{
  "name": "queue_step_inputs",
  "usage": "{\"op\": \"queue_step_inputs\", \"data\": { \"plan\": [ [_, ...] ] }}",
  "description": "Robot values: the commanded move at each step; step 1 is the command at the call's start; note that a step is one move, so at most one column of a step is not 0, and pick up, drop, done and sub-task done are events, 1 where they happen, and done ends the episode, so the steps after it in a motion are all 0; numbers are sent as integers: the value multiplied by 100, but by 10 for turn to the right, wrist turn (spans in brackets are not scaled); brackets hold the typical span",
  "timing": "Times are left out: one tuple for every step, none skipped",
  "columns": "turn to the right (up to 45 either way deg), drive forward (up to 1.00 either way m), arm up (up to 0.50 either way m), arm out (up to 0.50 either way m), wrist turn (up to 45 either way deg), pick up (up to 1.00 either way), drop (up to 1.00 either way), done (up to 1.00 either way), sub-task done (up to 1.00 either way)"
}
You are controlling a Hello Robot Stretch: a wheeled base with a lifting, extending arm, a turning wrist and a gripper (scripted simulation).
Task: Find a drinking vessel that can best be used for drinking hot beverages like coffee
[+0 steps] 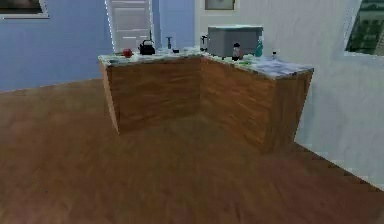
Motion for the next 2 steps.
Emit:
{"op": "queue_step_inputs", "data": {
  "plan": [
    [450,0,0,0,0,0,0,0,0],
    [120,0,0,0,0,0,0,0,0]
  ]
}}
